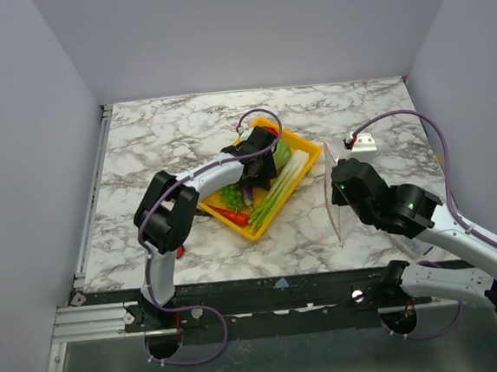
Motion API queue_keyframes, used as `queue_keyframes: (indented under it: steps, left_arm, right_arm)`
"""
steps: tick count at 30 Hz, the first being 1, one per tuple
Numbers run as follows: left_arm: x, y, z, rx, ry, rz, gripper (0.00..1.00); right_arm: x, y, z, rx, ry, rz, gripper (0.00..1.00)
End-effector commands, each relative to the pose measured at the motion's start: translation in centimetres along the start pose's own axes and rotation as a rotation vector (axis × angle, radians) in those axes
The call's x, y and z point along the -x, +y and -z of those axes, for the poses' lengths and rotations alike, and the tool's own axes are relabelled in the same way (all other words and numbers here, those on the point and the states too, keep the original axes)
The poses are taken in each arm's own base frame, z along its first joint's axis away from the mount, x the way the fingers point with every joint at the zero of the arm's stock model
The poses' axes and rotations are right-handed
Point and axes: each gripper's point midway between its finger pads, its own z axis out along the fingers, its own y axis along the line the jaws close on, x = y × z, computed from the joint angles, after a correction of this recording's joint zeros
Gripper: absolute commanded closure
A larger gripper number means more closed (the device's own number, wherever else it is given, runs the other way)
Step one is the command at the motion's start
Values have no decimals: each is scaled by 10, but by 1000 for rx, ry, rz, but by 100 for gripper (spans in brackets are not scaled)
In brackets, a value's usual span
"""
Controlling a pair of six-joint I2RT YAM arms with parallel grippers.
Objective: Place the food in the zip-top bag and seal the zipper
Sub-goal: Pick up the fake fish from the bin.
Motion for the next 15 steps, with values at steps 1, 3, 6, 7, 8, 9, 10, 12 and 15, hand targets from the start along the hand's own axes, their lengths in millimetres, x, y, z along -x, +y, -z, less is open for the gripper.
queue_keyframes:
  steps: [1, 3, 6, 7, 8, 9, 10, 12, 15]
  left_arm:
    - [1, 7, -10, 48, -14, 42, 41]
    - [4, 7, -11, 49, -22, 24, 48]
    - [7, 8, -8, 49, -32, -1, 60]
    - [8, 8, -6, 47, -35, -7, 63]
    - [8, 8, -3, 42, -38, -12, 67]
    - [9, 8, 1, 36, -39, -18, 72]
    - [9, 8, 5, 30, -41, -22, 74]
    - [12, 7, 18, 13, -55, -30, 78]
    - [18, 4, 40, -34, -81, -59, 82]
  right_arm:
    - [-1, 4, -3, 10, -3, -10, 99]
    - [-3, 5, -5, 10, 2, -5, 99]
    - [-4, 6, -6, 10, 6, -3, 99]
    - [-4, 7, -7, 12, 8, -3, 99]
    - [-5, 7, -7, 14, 9, -5, 99]
    - [-5, 7, -7, 16, 8, -7, 99]
    - [-5, 8, -7, 18, 8, -7, 99]
    - [-6, 8, -7, 19, 9, -7, 99]
    - [-6, 8, -7, 22, 13, -9, 99]
